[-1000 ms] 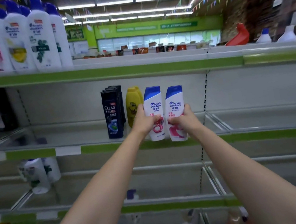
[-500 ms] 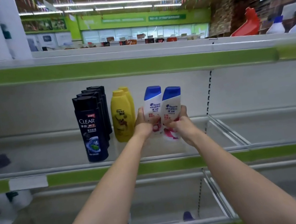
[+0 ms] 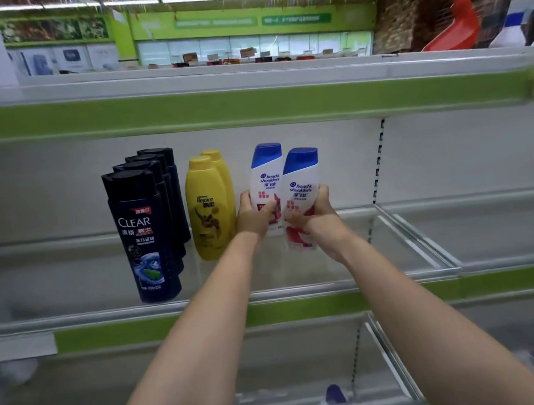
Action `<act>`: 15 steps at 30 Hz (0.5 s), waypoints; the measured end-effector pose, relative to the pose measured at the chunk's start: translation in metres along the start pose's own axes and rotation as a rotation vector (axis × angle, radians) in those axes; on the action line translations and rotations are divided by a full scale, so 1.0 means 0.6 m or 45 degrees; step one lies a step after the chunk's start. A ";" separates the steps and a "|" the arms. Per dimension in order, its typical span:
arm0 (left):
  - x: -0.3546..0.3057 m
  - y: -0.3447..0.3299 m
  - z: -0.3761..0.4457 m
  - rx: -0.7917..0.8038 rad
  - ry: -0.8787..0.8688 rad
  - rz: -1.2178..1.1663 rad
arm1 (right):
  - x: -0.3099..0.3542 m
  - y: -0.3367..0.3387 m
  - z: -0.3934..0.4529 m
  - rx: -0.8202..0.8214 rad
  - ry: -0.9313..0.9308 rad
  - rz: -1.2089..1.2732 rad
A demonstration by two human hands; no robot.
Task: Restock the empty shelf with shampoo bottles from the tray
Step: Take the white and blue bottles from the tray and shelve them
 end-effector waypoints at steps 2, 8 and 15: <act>0.012 0.004 -0.011 -0.018 0.075 0.027 | -0.004 0.002 0.003 -0.017 -0.018 0.025; 0.035 0.014 -0.054 0.062 0.213 0.195 | -0.001 0.005 0.007 -0.105 -0.006 0.014; 0.005 0.027 -0.078 0.109 0.107 0.554 | -0.024 -0.014 0.015 -0.294 -0.125 -0.214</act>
Point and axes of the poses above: each hand's wrist, its own z-axis towards the middle knuckle, its own y-axis out of the back of the hand, x = y × z, the point moved 10 cm from there along z, towards the middle knuckle, and after that the axes turned 9 degrees about -y, right-handed, at the moved point
